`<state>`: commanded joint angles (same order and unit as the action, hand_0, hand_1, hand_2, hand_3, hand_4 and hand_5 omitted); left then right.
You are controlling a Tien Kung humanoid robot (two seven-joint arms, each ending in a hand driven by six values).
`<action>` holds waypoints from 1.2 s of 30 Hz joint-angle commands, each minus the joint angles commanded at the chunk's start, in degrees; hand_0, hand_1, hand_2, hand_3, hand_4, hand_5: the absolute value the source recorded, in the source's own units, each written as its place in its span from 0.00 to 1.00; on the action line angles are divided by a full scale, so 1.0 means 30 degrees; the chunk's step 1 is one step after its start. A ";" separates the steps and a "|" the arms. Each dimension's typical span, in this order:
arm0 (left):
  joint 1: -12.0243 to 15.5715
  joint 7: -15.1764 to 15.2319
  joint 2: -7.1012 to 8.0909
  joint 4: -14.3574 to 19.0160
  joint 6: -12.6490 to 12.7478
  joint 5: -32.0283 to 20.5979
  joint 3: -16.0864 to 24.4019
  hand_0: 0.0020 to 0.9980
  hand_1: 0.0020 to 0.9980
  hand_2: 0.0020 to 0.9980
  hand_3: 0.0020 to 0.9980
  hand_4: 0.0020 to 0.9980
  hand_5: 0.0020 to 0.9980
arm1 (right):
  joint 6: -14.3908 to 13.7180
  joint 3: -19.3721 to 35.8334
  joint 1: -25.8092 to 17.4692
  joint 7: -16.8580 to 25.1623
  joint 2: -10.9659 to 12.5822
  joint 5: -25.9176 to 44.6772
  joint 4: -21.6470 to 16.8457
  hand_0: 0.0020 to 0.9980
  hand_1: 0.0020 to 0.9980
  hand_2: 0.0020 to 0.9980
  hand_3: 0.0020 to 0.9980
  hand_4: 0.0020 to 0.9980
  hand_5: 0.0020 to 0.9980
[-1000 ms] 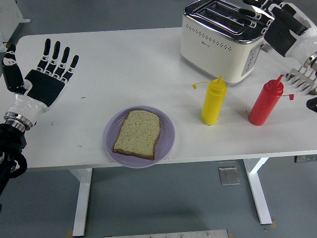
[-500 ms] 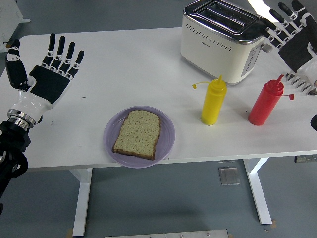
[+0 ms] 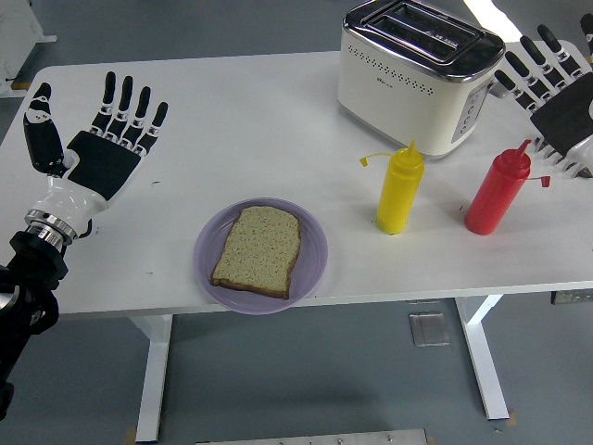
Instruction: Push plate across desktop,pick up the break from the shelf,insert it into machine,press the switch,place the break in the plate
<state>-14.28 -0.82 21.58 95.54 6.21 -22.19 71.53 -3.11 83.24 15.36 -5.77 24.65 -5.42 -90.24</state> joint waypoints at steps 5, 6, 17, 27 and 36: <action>0.0011 -0.0039 0.0007 -0.0017 -0.0013 -0.0054 0.0081 0.82 0.75 0.70 0.71 0.80 1.00 | -0.0095 0.0097 -0.0027 0.0018 0.0005 0.0069 -0.0143 0.83 0.77 0.74 0.74 0.78 0.54; 0.0012 -0.0052 0.0010 -0.0022 -0.0016 -0.0075 0.0099 0.82 0.75 0.70 0.71 0.80 1.00 | -0.0111 0.0107 -0.0035 0.0017 0.0006 0.0084 -0.0168 0.83 0.77 0.74 0.74 0.78 0.54; -0.0015 -0.0171 0.0028 -0.0248 0.0001 -0.0523 0.0386 0.82 0.75 0.70 0.71 0.80 1.00 | -0.0300 0.0489 -0.0310 0.0074 -0.0057 0.0093 -0.0354 0.83 0.77 0.74 0.74 0.79 0.58; -0.0193 -0.0189 -0.0039 -0.0478 0.0009 -0.0839 0.0212 0.82 0.75 0.70 0.71 0.80 1.00 | -0.0392 0.0627 -0.0318 0.0133 -0.0251 0.0027 -0.0274 0.84 0.77 0.74 0.74 0.79 0.58; -0.0278 -0.0187 -0.0068 -0.0525 0.0063 -0.0884 0.0185 0.82 0.75 0.70 0.71 0.80 1.00 | -0.0456 0.0800 -0.0325 0.0178 -0.0356 0.0000 -0.0267 0.83 0.77 0.74 0.74 0.79 0.59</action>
<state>-15.11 -1.38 21.38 93.97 6.40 -24.84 72.08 -4.48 85.64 14.39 -5.23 23.58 -5.42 -91.04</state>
